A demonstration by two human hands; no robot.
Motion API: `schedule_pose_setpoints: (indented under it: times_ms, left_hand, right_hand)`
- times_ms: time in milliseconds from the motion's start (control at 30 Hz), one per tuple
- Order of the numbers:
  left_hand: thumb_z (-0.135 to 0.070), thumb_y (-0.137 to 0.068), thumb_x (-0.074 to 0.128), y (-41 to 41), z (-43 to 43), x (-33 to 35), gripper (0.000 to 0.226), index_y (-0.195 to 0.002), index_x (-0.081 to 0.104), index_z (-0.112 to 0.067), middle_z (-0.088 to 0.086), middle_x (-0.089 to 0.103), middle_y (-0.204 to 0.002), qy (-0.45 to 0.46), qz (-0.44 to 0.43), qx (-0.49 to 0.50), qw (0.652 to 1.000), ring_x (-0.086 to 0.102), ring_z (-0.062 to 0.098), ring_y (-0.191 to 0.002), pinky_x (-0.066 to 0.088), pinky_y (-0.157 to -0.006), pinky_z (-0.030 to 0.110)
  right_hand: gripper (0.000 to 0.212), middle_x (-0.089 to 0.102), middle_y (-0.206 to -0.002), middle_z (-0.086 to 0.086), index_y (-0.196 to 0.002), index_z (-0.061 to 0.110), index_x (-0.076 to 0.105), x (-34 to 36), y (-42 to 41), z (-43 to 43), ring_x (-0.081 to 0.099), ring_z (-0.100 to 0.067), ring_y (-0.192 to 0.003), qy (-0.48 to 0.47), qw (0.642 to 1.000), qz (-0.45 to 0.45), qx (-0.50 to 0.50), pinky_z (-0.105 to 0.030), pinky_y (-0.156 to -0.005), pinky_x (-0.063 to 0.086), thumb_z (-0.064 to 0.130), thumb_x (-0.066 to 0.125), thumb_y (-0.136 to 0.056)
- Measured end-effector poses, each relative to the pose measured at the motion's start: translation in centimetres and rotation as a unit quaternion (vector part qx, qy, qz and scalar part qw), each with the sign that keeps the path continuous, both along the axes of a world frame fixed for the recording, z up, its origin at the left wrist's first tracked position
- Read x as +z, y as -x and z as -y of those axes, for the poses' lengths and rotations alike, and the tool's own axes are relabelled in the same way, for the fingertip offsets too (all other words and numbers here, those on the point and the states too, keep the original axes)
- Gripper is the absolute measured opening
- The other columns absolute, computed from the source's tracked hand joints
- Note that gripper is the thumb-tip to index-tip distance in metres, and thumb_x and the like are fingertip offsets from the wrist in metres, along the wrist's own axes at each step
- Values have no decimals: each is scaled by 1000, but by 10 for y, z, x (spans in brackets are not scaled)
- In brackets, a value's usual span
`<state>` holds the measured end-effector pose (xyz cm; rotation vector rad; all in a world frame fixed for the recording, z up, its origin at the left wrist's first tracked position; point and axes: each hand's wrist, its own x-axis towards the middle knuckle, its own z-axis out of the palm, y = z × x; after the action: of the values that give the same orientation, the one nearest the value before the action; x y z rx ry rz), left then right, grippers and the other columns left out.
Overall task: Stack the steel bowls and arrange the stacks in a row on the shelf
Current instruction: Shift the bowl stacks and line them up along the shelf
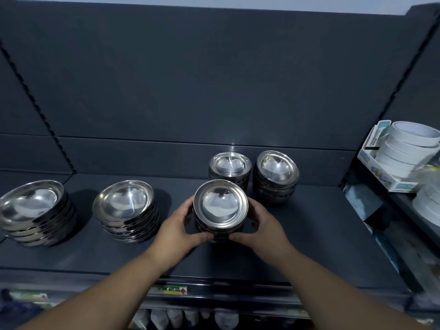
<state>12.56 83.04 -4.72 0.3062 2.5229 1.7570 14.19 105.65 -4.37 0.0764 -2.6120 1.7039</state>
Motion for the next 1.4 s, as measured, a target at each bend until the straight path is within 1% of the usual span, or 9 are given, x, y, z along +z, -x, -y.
schedule_pose_setpoints:
  times_ms: [133,267,433,567,700,867,967,1167,1400]
  left_hand:
    - [-41,-46,85,0,-1,0,96,-132,44,-44,-14,60,-130,2,-2,6,1000,53,-2,-123,39,-112,33]
    - [-39,-47,88,0,0,-2,103,-140,45,-31,-15,60,-131,-18,10,2,1000,52,-1,-125,38,-113,35]
    - [-40,-48,88,-2,-2,0,105,-142,42,-30,-16,60,-131,-19,12,-4,1000,51,-2,-125,37,-114,35]
    - [-46,-48,87,-3,-3,6,108,-143,40,-31,-16,59,-131,-16,4,-3,1000,50,-4,-125,35,-115,33]
    - [-63,-47,84,-2,-1,14,113,-145,38,-29,-15,55,-136,-20,3,1,1000,46,-4,-129,32,-116,31]
    - [-45,-55,88,-5,-5,16,102,-144,39,-30,-17,54,-137,-23,-3,5,1000,45,-2,-130,31,-116,31]
    - [-45,-55,88,-5,-4,15,101,-143,39,-33,-19,54,-135,-10,-12,6,1000,45,-5,-128,32,-115,28]
    - [-51,-47,84,-6,-4,12,109,-144,37,-34,-21,56,-132,-2,-10,2,1000,47,-5,-127,34,-114,29]
    - [-59,-41,88,-3,-3,15,122,-147,35,-27,-15,56,-136,-22,7,-9,1000,48,-1,-128,35,-115,37]
  right_hand:
    - [93,58,-125,26,-134,43,45,0,-1,-2,50,12,-119,-10,1000,-9,-3,-2,-96,35,17,91,-58]
    - [93,59,-126,25,-135,42,46,2,-2,-3,50,11,-120,-16,1000,-11,-7,-3,-95,35,20,92,-58]
    - [92,58,-126,24,-138,38,45,5,-2,-4,50,12,-118,-20,1000,-6,-1,5,-88,33,19,91,-60]
    - [92,57,-126,25,-138,38,44,12,-4,-4,49,11,-120,-21,1000,-6,7,1,-94,34,26,91,-60]
    - [72,59,-127,21,-134,37,50,22,-2,-4,51,6,-121,-3,1000,-17,-15,-18,-103,38,35,83,-71]
    - [49,60,-130,18,-127,31,60,28,-2,-2,50,8,-122,2,1000,-22,-13,-8,-103,37,31,76,-81]
    - [54,60,-128,21,-130,34,57,29,-2,-3,50,8,-121,-9,999,-29,-12,-15,-105,38,32,77,-80]
    - [80,59,-122,26,-128,43,49,28,-2,-5,50,18,-114,-16,999,-21,24,2,-90,36,19,90,-64]
    - [76,62,-116,26,-122,44,49,22,-2,-4,56,16,-109,11,1000,-24,2,-1,-86,41,13,88,-65]
